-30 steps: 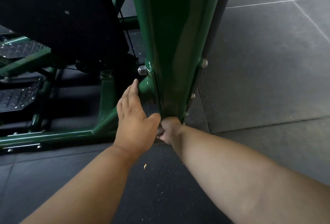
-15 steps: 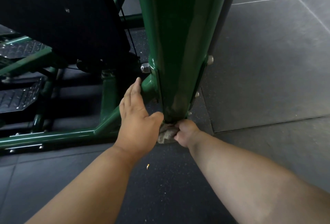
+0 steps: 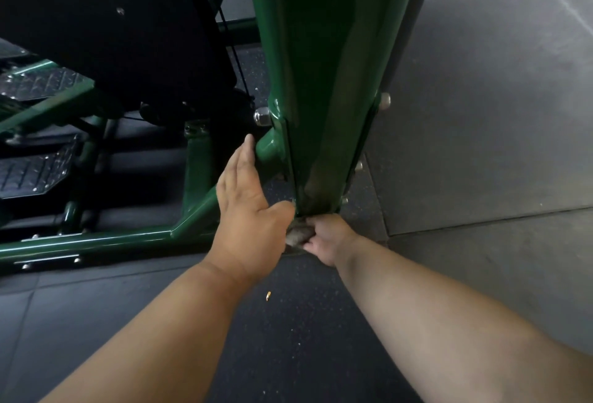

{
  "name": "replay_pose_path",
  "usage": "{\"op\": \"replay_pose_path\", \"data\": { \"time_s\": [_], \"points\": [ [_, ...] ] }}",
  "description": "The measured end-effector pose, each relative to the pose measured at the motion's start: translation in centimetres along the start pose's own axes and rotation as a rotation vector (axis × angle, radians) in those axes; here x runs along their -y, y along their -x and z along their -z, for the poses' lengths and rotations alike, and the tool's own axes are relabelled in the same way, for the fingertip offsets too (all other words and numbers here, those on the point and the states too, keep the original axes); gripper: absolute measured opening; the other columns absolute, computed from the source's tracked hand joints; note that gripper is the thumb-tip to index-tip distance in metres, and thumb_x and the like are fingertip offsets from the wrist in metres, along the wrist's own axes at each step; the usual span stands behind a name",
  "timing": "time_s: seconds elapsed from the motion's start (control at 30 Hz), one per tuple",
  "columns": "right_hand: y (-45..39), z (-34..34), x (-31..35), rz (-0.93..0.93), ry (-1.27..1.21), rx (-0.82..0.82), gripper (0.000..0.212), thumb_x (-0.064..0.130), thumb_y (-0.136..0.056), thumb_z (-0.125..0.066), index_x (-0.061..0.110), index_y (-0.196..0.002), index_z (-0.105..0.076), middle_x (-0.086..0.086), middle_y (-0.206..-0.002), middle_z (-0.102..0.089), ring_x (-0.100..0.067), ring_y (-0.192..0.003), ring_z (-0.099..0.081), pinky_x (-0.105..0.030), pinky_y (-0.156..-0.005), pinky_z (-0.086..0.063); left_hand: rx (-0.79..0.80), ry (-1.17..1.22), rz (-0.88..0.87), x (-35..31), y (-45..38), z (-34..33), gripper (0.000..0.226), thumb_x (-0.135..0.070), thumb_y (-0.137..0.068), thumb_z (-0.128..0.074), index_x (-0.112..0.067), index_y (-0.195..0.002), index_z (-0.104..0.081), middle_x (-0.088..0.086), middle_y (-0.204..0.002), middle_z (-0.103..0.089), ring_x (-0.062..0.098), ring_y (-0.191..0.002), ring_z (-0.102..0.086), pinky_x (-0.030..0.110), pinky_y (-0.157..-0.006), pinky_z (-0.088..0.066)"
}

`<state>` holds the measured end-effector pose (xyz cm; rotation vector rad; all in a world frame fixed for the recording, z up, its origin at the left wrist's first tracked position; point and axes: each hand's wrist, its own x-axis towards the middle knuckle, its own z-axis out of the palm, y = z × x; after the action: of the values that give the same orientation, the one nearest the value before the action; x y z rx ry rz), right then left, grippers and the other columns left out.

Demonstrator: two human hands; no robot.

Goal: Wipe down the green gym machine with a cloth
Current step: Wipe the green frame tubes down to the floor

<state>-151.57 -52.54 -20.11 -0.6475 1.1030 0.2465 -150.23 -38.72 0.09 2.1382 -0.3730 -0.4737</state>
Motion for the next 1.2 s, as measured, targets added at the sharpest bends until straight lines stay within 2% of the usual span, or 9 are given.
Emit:
{"op": "replay_pose_path", "data": {
  "time_s": [0.1, 0.27, 0.4, 0.6, 0.77, 0.93, 1.03, 1.1, 1.2],
  "points": [
    [-0.4, -1.1, -0.1, 0.019, -0.009, -0.029, 0.036, -0.006, -0.104, -0.046, 0.006, -0.136, -0.057, -0.018, -0.132, -0.066, -0.038, -0.123, -0.063, -0.060, -0.107, -0.049, -0.008, -0.034, -0.010, 0.2, 0.1, -0.4, 0.105, -0.004, -0.090, -0.055, -0.039, -0.166, 0.008, -0.029, -0.165, 0.003, -0.016, -0.142, 0.016, 0.024, -0.120, 0.005],
    [-1.7, -0.9, -0.2, 0.012, 0.082, -0.151, 0.039, -0.009, -0.101, -0.043, 0.006, -0.133, -0.060, -0.017, -0.121, -0.071, -0.030, -0.089, -0.069, -0.048, -0.084, -0.055, -0.110, -0.044, 0.043, 1.7, 0.9, -1.7, 0.104, -0.010, -0.092, -0.058, -0.032, -0.167, 0.011, -0.026, -0.170, 0.018, -0.007, -0.154, 0.022, 0.025, -0.127, 0.007],
    [-2.9, -0.7, -0.4, -0.017, 0.078, -0.176, 0.039, -0.006, -0.102, -0.044, 0.007, -0.135, -0.059, -0.019, -0.126, -0.070, -0.036, -0.110, -0.070, -0.056, -0.100, -0.055, -0.112, -0.037, 0.105, 3.4, 1.1, -1.5, 0.106, -0.013, -0.092, -0.061, -0.035, -0.166, 0.011, -0.027, -0.171, 0.014, -0.008, -0.155, 0.015, 0.024, -0.125, 0.003],
    [-1.2, -0.7, -0.9, -0.020, 0.078, -0.093, 0.031, 0.003, -0.106, -0.048, 0.011, -0.135, -0.057, -0.016, -0.134, -0.067, -0.036, -0.126, -0.063, -0.057, -0.109, -0.048, -0.103, -0.035, 0.101, 3.4, 0.9, -1.9, 0.112, -0.013, -0.092, -0.064, -0.036, -0.165, 0.018, -0.027, -0.170, 0.019, -0.007, -0.154, 0.020, 0.024, -0.125, 0.004],
    [-3.2, 0.2, -1.2, 0.004, 0.116, -0.112, 0.035, -0.003, -0.104, -0.045, 0.010, -0.132, -0.061, -0.017, -0.119, -0.072, -0.034, -0.105, -0.072, -0.051, -0.084, -0.060, -0.104, -0.036, 0.113, 3.3, 0.9, -2.0, 0.113, -0.010, -0.090, -0.063, -0.038, -0.164, 0.019, -0.031, -0.168, 0.019, -0.008, -0.154, 0.021, 0.025, -0.125, 0.002],
    [-8.8, 2.6, -2.1, 0.053, 0.233, -0.226, 0.031, 0.004, -0.103, -0.044, 0.010, -0.129, -0.059, -0.015, -0.117, -0.073, -0.034, -0.099, -0.075, -0.058, -0.086, -0.062, -0.073, -0.085, 0.090, 4.0, 0.9, -1.6, 0.116, -0.010, -0.090, -0.064, -0.040, -0.163, 0.021, -0.032, -0.167, 0.021, -0.010, -0.153, 0.020, 0.010, -0.111, 0.006],
    [-9.3, 3.1, -2.3, 0.094, 0.258, -0.263, 0.047, 0.011, -0.095, -0.052, 0.014, -0.142, -0.051, -0.017, -0.134, -0.065, -0.036, -0.101, -0.073, -0.050, -0.082, -0.064, -0.055, -0.102, 0.082, 4.2, 0.7, -1.2, 0.117, -0.010, -0.088, -0.065, -0.038, -0.163, 0.021, -0.031, -0.167, 0.021, -0.008, -0.154, 0.020, 0.018, -0.119, 0.002],
    [-4.3, 1.5, -1.7, 0.206, 0.330, -0.265, 0.053, 0.009, -0.099, -0.053, 0.006, -0.151, -0.043, -0.016, -0.140, -0.059, -0.037, -0.118, -0.066, -0.034, -0.085, -0.055, -0.044, -0.112, 0.089, 4.2, 0.7, -1.2, 0.117, -0.010, -0.088, -0.065, -0.037, -0.163, 0.021, -0.029, -0.167, 0.022, -0.005, -0.154, 0.020, 0.020, -0.119, 0.003],
    [-0.7, 0.6, -2.4, 0.362, 0.337, -0.383, 0.054, 0.009, -0.101, -0.055, 0.009, -0.152, -0.039, -0.012, -0.146, -0.054, -0.034, -0.129, -0.057, -0.033, -0.095, -0.046, -0.049, -0.128, 0.091, 4.0, 0.6, -1.2, 0.119, -0.012, -0.088, -0.066, -0.037, -0.163, 0.022, -0.028, -0.167, 0.022, 0.000, -0.156, 0.018, 0.023, -0.119, 0.002]
  ]
}}
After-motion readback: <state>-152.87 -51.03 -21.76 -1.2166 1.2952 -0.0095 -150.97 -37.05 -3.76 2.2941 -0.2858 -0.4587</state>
